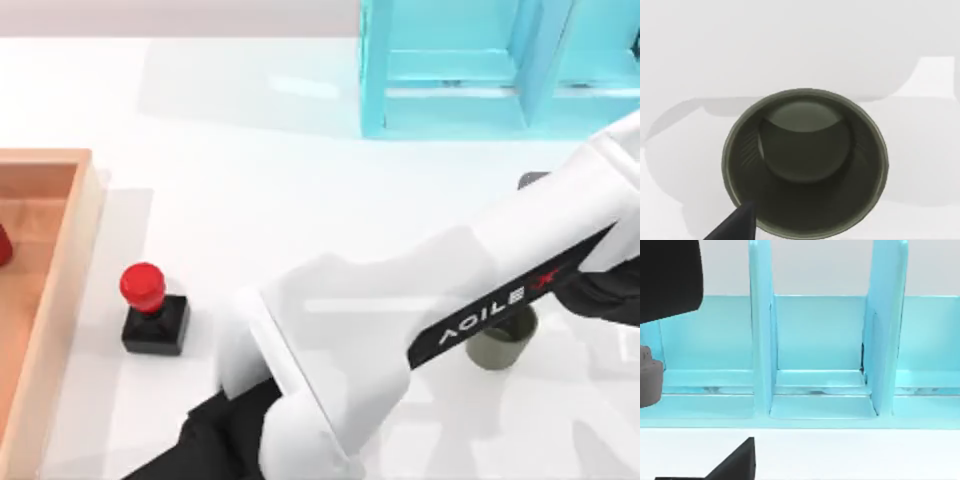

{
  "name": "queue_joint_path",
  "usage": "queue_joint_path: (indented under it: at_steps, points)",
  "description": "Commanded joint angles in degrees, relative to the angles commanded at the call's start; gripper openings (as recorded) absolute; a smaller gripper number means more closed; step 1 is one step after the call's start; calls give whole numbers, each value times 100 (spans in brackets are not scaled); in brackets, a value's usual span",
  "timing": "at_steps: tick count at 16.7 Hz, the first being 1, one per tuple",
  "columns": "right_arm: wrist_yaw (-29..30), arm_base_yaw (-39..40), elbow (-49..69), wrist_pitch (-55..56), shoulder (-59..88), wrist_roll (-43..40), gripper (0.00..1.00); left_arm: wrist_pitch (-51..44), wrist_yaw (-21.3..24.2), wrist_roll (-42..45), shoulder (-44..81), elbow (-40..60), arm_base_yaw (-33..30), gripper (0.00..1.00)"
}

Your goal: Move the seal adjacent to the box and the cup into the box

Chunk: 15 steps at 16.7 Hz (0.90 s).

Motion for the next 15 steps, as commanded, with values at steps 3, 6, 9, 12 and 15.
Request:
queue_joint_path:
  at_steps: [3,6,9,12,15]
  points:
    - [0,0,0,0,0,0,100,-168,22,73,734,1012,67,100]
    - [0,0,0,0,0,0,100,-285,43,158,1342,1758,150,100]
    - [0,0,0,0,0,0,100,-321,50,183,1540,1964,176,100]
    - [0,0,0,0,0,0,100,-321,50,183,1540,1964,176,100]
    - [0,0,0,0,0,0,100,-321,50,183,1540,1964,176,77]
